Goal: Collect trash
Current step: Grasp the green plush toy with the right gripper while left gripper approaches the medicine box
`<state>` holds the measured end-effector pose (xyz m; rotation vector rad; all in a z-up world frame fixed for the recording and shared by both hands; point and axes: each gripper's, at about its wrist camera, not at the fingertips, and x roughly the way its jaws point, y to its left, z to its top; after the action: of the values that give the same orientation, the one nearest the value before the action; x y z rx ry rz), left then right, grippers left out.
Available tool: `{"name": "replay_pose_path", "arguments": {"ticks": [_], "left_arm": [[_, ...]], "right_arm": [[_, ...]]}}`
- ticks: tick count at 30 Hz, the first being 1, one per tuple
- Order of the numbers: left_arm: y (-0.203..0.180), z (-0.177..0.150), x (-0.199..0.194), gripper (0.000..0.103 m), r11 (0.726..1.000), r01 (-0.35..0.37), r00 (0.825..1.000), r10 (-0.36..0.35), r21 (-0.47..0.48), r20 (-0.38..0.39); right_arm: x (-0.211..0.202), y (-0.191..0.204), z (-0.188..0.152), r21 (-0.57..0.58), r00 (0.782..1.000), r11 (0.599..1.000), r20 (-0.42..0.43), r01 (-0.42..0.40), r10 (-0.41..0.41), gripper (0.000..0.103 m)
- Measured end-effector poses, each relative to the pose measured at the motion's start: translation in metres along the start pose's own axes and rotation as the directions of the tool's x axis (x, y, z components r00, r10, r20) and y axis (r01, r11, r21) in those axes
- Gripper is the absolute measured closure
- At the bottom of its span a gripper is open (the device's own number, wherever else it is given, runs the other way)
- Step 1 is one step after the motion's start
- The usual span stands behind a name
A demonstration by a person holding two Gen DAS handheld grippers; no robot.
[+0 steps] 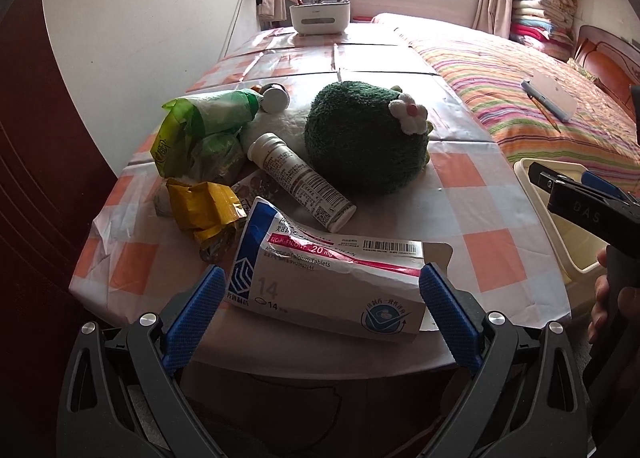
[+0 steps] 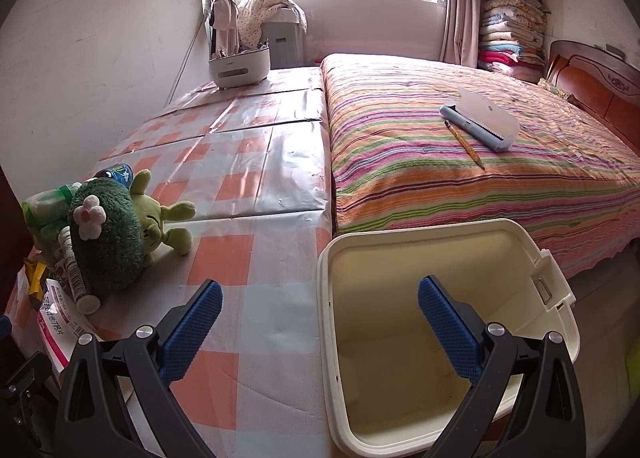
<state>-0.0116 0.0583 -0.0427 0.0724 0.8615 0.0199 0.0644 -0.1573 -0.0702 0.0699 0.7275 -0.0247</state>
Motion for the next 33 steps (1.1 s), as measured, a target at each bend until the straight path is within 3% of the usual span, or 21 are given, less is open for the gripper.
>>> {"name": "replay_pose_path", "arguments": {"ticks": [11, 23, 26, 29, 31, 33], "left_arm": [[0.017, -0.007, -0.004, 0.007, 0.997, 0.010, 1.000, -0.010, -0.075, 0.000], [0.024, -0.010, -0.002, 0.007, 0.990, 0.049, 0.998, -0.053, -0.132, -0.026], [0.024, -0.009, -0.001, 0.007, 0.989, 0.053, 0.998, -0.058, -0.140, -0.029], [0.023, -0.010, 0.000, 0.007, 0.987, 0.068, 0.996, -0.075, -0.149, -0.039], [0.022, -0.011, 0.001, 0.007, 0.985, 0.076, 0.995, -0.084, -0.152, -0.049], [0.021, -0.011, 0.002, 0.007, 0.985, 0.078, 0.995, -0.087, -0.152, -0.054]], "right_arm": [[0.008, 0.038, 0.017, -0.097, 0.987, 0.984, 0.056, -0.147, 0.153, 0.007], [0.007, 0.094, 0.040, -0.237, 0.918, 0.905, 0.096, -0.354, 0.385, 0.007], [0.016, 0.112, 0.043, -0.287, 0.908, 0.880, 0.067, -0.379, 0.414, 0.007], [0.034, 0.131, 0.041, -0.338, 0.915, 0.862, 0.005, -0.377, 0.402, 0.007], [0.046, 0.135, 0.040, -0.324, 0.892, 0.838, -0.046, -0.440, 0.450, 0.008], [0.047, 0.135, 0.040, -0.294, 0.858, 0.810, -0.076, -0.507, 0.509, 0.030]]}}
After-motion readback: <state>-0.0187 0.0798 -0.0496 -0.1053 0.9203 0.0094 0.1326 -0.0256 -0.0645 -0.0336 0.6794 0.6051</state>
